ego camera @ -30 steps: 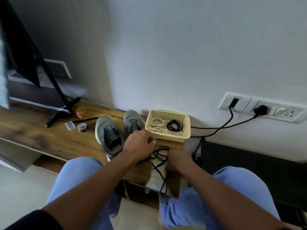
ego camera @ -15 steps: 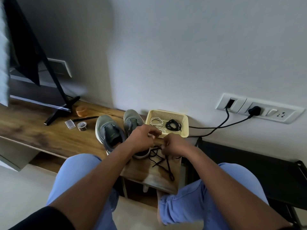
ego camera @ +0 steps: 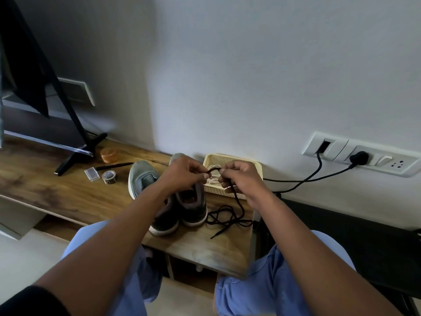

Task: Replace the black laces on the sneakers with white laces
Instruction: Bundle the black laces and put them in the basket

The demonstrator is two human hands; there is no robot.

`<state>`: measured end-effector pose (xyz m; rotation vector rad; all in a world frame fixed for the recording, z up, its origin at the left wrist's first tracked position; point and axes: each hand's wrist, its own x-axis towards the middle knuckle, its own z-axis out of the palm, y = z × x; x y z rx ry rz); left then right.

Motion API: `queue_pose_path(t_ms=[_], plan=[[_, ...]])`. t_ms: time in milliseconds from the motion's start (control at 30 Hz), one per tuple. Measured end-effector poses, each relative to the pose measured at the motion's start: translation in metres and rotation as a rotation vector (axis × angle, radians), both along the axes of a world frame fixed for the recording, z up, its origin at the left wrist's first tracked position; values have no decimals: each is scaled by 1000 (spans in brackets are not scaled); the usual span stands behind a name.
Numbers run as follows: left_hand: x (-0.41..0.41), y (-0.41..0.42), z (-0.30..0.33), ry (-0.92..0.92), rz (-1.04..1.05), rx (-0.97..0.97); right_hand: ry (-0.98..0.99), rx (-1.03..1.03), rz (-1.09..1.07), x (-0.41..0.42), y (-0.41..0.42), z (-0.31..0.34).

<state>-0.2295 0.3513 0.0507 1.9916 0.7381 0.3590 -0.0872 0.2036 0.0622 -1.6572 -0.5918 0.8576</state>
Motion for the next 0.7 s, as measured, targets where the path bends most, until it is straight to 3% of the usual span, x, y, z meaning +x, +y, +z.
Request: queue_pose_path(t_ms=[67,167,233,300,400,500,600,700], plan=[[3,4,-1,-53,83,-107,-166,-40,-64,-1,9,0],[7,11,0,-132,186,-377,-809,-68,-313,-1,17,-3],[9,16,2,-192,218,-535,-1003,-10,-341,-2,22,-1],[10,20,4,-248,225,-631,-847,-64,-192,-3,31,1],[18,21,8,-291,214,-619,-154,-167,21,-8,46,6],[24,10,11,-274,168,-512,291,-124,32,-2,61,11],[12,9,11,-197,109,-370,446,-33,-6,-6,73,14],[0,19,8,-40,247,177,436,21,15,-9,79,14]])
